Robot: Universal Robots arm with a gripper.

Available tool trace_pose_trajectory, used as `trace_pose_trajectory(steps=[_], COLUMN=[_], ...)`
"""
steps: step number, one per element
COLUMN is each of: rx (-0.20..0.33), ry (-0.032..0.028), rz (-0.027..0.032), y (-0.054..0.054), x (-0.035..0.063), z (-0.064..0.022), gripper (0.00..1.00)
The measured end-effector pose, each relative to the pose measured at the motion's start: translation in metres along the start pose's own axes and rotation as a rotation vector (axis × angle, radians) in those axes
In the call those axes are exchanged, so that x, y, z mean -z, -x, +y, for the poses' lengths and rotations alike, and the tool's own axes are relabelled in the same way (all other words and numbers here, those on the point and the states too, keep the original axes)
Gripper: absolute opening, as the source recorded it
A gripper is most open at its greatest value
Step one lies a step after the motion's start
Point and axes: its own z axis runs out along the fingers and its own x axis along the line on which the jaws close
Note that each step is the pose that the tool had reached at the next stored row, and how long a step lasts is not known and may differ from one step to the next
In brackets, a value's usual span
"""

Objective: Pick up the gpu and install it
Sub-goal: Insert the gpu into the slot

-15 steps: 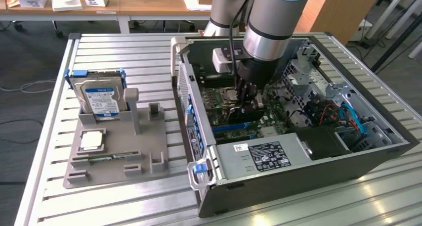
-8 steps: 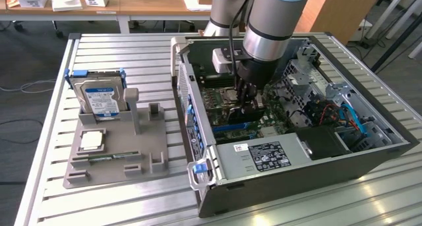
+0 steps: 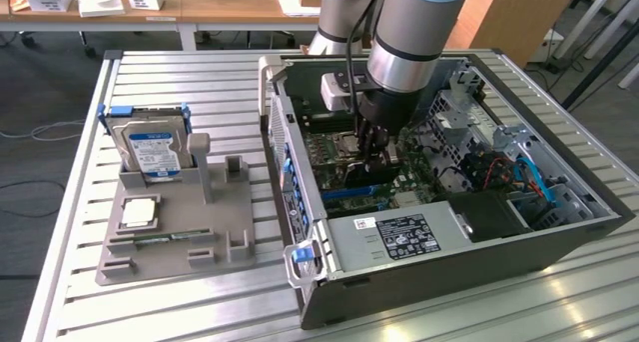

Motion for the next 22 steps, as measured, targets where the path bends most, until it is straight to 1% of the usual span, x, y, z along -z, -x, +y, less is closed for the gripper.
trace_pose_trajectory(steps=[22], rx=[0.000], ry=[0.0001], rz=[0.0001], y=[-0.0001], x=[-0.0030], z=[0.0000], gripper=[0.27])
